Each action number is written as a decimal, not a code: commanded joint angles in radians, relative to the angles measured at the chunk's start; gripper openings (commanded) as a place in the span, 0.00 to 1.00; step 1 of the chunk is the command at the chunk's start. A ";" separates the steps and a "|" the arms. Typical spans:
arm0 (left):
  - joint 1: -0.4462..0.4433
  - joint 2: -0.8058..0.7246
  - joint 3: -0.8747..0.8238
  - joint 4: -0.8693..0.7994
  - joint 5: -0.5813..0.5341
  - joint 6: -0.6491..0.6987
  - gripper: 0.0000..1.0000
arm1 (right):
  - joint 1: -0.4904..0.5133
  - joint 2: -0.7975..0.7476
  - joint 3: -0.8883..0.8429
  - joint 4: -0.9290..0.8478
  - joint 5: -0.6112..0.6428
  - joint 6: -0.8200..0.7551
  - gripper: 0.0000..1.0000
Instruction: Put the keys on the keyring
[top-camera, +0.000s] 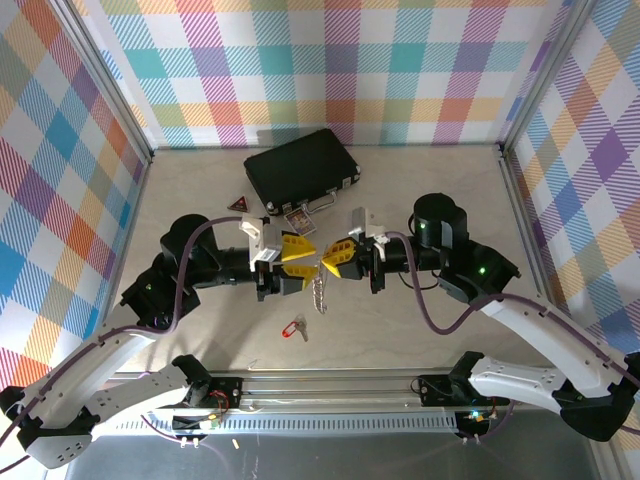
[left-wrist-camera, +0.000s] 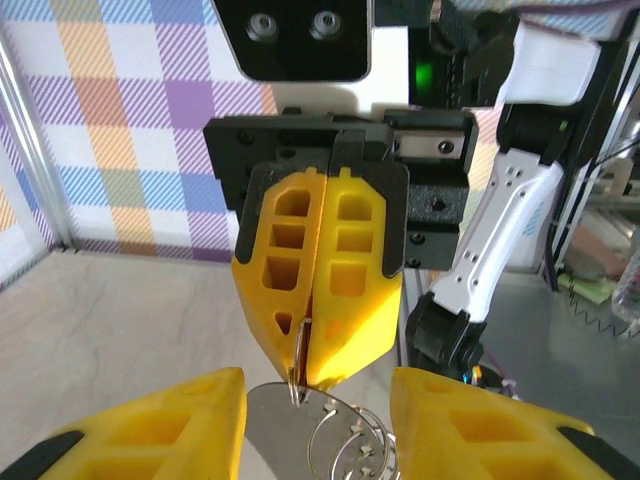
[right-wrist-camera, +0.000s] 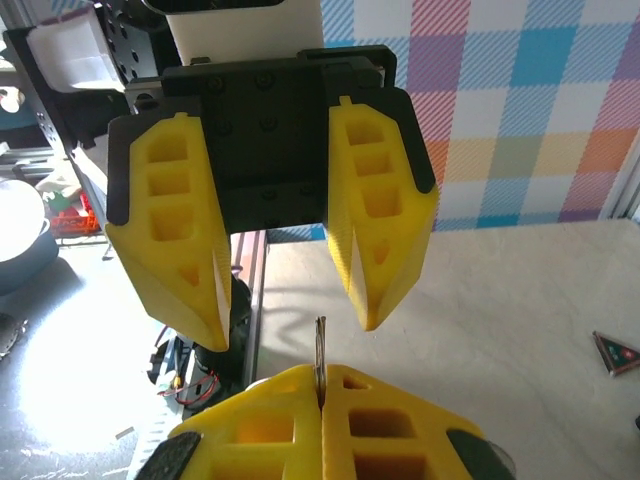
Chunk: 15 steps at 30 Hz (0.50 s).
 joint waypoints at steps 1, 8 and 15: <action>0.001 -0.017 -0.011 0.088 0.033 -0.041 0.41 | 0.003 -0.021 -0.010 0.083 -0.051 0.028 0.00; 0.003 -0.003 -0.023 0.161 0.057 -0.085 0.35 | 0.003 -0.022 -0.012 0.093 -0.071 0.035 0.00; 0.001 0.000 -0.026 0.163 0.066 -0.087 0.31 | 0.003 -0.028 -0.029 0.155 -0.085 0.063 0.00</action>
